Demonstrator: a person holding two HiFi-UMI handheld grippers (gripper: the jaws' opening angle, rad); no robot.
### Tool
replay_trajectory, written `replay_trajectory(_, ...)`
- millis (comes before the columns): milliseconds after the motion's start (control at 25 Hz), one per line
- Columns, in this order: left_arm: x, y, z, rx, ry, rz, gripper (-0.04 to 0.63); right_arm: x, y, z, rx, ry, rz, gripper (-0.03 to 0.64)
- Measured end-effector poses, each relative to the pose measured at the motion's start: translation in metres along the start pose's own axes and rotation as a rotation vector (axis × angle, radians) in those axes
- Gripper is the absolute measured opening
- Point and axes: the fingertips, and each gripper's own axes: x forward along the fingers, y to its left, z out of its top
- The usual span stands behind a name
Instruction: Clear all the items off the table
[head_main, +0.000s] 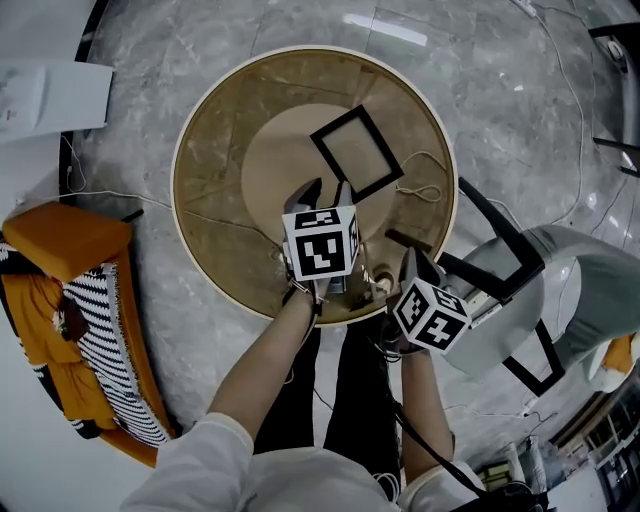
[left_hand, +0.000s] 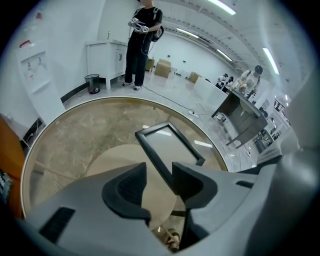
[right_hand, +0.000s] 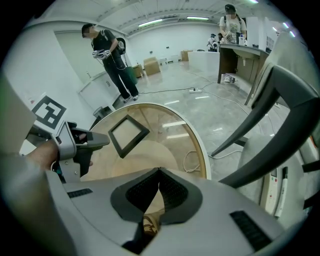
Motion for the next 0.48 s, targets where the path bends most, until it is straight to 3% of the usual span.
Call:
replay_trajectory(320, 0.028, -0.002, 0.008, -0.12, 0.012, 0.034, 0.169, 0.002, -0.008, -0.007, 0.001, 0.028, -0.002, 0.025)
replay_trajectory(480, 0.036, 0.002, 0.008, -0.126, 0.011, 0.076, 0.169, 0.004, -0.013, -0.009, 0.001, 0.034, -0.002, 0.025)
